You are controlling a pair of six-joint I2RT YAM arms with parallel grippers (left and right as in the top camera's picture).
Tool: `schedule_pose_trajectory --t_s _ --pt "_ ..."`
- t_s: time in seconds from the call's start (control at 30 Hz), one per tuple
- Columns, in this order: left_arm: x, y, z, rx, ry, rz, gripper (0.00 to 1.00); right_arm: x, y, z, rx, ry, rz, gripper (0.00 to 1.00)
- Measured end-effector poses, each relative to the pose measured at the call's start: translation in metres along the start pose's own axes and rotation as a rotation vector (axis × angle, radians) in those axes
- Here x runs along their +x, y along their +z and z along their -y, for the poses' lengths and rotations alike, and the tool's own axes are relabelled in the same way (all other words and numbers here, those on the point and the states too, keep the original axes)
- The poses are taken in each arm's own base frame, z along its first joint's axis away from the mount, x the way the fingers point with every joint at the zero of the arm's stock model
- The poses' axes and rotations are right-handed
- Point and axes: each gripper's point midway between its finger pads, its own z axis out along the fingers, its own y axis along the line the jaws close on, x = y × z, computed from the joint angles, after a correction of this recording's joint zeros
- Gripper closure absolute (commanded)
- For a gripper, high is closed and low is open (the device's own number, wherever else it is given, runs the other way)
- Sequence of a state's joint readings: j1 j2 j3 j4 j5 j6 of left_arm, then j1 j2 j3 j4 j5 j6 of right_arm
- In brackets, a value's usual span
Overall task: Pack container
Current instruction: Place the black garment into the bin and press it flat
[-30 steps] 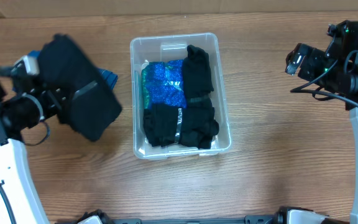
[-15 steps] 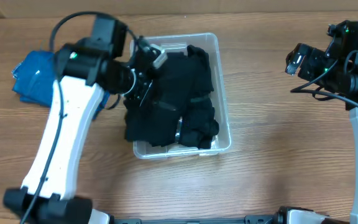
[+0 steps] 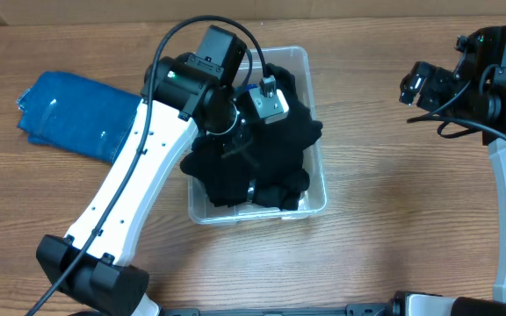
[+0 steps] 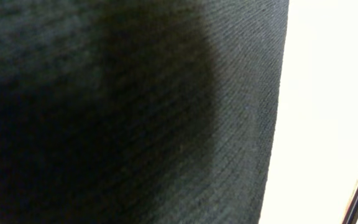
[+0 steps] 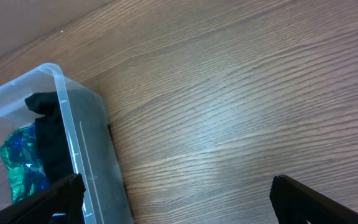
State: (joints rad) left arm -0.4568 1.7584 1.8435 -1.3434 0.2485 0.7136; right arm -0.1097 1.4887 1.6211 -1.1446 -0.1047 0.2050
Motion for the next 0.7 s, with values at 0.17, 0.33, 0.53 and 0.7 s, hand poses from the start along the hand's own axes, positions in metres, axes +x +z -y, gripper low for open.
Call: schedule_pose_trajectory --t_s 0.17,0.33,0.53,0.7 --pt "0.021 0.028 0.008 0.055 0.029 -0.065 0.96 0.000 0.000 0.000 0.000 0.000 0.000 0.00" --pt "0.032 0.047 0.013 0.081 0.062 -0.095 0.96 0.000 0.000 0.000 0.000 0.000 -0.001 0.00" --pt "0.038 0.071 0.039 0.141 0.184 -0.134 0.96 0.000 0.000 0.000 0.000 0.000 0.000 0.00" --pt "0.043 0.083 0.045 0.138 0.226 -0.161 0.00 0.000 0.000 0.000 0.000 0.000 -0.001 0.00"
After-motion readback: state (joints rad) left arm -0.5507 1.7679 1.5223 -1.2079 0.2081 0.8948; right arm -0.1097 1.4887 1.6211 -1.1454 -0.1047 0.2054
